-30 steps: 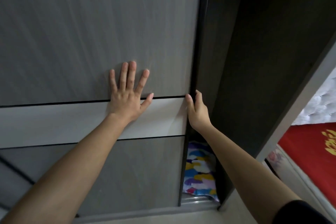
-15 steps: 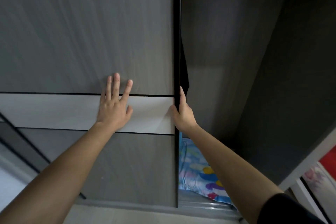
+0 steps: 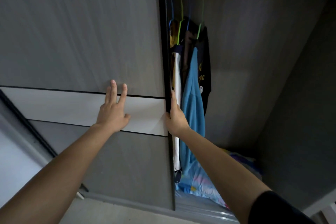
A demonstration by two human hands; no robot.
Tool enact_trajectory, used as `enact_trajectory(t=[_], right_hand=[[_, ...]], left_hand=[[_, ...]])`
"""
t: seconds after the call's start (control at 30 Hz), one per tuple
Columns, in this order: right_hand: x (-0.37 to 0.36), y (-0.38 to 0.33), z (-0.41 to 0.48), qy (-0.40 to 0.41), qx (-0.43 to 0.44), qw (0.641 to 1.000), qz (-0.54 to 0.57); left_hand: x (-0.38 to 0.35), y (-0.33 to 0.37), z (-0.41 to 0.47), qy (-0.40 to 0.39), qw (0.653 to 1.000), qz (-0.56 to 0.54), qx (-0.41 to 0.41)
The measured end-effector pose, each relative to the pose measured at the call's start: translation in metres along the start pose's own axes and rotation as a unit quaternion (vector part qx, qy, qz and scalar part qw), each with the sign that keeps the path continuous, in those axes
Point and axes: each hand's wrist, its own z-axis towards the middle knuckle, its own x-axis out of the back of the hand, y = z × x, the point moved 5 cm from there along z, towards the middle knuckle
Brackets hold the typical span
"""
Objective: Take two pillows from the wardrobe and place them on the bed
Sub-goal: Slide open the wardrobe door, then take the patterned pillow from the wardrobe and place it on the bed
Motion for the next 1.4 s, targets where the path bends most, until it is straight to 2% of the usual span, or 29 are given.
enact_trajectory(t=[0.27,0.37,0.47,0.53,0.63,0.8,0.97,1.13,1.4], right_hand=[[-0.027,0.0,0.008,-0.011,0.002,0.999,-0.042],[-0.022,-0.006,0.004,-0.004,0.011,0.998,-0.061],[-0.004,-0.004,-0.01,0.026,0.055,0.988,-0.145],[0.018,0.008,-0.023,0.058,0.076,0.973,-0.209],[0.064,0.039,-0.048,0.084,0.052,0.945,-0.312],[0.149,0.098,-0.112,0.151,-0.043,0.897,-0.413],[0.216,0.153,-0.156,0.179,-0.143,0.867,-0.443],[0.264,0.218,-0.156,0.148,-0.183,0.875,-0.423],[0.304,0.309,-0.119,0.121,-0.181,0.903,-0.371]], left_hand=[[-0.013,-0.019,-0.003,-0.024,0.999,-0.012,-0.042],[-0.014,-0.016,-0.003,0.024,0.997,-0.015,-0.066],[-0.008,0.02,-0.009,0.117,0.978,0.013,-0.171],[-0.003,0.06,-0.013,0.162,0.958,-0.008,-0.236],[-0.001,0.122,-0.013,0.182,0.931,-0.056,-0.311],[-0.029,0.211,-0.012,0.13,0.908,-0.073,-0.392],[-0.076,0.28,0.001,0.06,0.917,-0.067,-0.389],[-0.123,0.34,0.019,0.004,0.934,-0.053,-0.354],[-0.181,0.404,0.046,-0.048,0.947,-0.01,-0.318]])
